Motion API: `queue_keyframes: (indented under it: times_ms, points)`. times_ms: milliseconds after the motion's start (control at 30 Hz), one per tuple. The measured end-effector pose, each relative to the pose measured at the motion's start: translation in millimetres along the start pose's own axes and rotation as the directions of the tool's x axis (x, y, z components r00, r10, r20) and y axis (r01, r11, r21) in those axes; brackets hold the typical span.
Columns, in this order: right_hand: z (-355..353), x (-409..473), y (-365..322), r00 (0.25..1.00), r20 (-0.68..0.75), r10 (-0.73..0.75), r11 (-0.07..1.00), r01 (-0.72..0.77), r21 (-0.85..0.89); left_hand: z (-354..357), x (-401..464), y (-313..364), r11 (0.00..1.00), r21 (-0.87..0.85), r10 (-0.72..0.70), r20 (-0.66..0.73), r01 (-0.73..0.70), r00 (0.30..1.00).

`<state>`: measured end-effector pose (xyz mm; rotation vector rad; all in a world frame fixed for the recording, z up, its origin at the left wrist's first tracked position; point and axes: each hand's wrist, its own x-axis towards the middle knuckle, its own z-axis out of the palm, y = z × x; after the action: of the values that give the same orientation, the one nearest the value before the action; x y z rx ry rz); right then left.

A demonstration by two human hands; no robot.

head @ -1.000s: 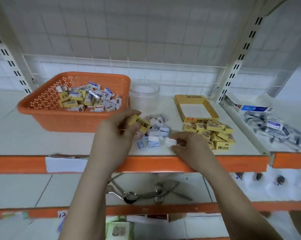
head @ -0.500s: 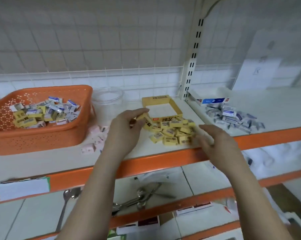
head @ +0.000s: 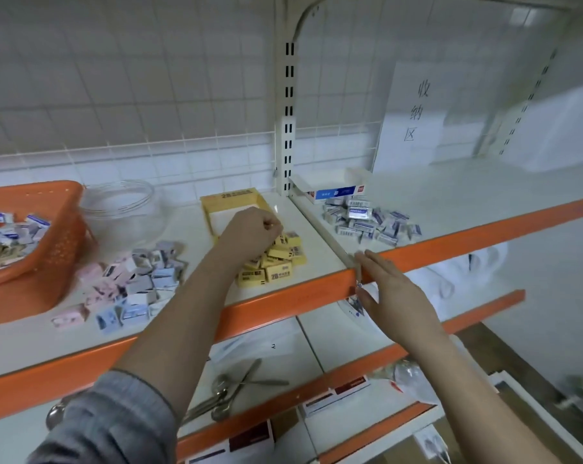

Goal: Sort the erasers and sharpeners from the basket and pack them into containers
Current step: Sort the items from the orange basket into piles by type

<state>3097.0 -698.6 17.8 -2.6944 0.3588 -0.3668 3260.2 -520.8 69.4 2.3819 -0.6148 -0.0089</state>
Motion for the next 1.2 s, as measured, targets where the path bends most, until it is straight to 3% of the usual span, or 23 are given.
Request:
queue_keyframes:
  times_ms: [267, 433, 633, 800, 900, 1067, 1200]
  points:
    - [-19.8, 23.8, -28.0, 0.99, 0.089, 0.112, 0.993, -0.108, -0.057, -18.5, -2.4, -13.2, 1.0, -0.017, -0.002, -0.032, 0.002, 0.999]
    - [-30.9, 34.4, -68.9, 0.986, 0.083, 0.142, 0.989, -0.139, -0.04, -60.6, -23.3, -41.4, 0.999, -0.044, -0.03, -0.151, 0.024, 0.988]
    - [-7.2, 52.5, -155.1, 0.996, -0.082, -0.034, 0.986, 0.047, 0.161, -148.4, -71.3, -101.0, 1.0, -0.021, -0.024, -0.315, 0.018, 0.949]
    - [28.5, 65.7, -262.4, 0.976, -0.113, -0.187, 0.906, 0.216, 0.364, -220.4, -111.4, -176.7, 0.999, 0.041, 0.001, -0.396, 0.017, 0.918]
    - [52.2, 79.2, -326.2, 0.963, -0.058, -0.264, 0.873, 0.264, 0.409, -256.3, -129.0, -219.9, 0.996, 0.07, -0.018, -0.409, 0.051, 0.912]
    - [92.6, 118.4, -411.7, 0.889, 0.12, -0.442, 0.885, 0.41, 0.221, -287.2, -147.9, -263.1, 0.989, 0.104, -0.054, -0.414, 0.105, 0.909]
    - [128.8, 151.6, -444.5, 0.786, 0.403, -0.469, 0.824, 0.553, -0.119, -287.5, -147.9, -276.9, 0.989, 0.082, -0.087, -0.382, 0.127, 0.92]
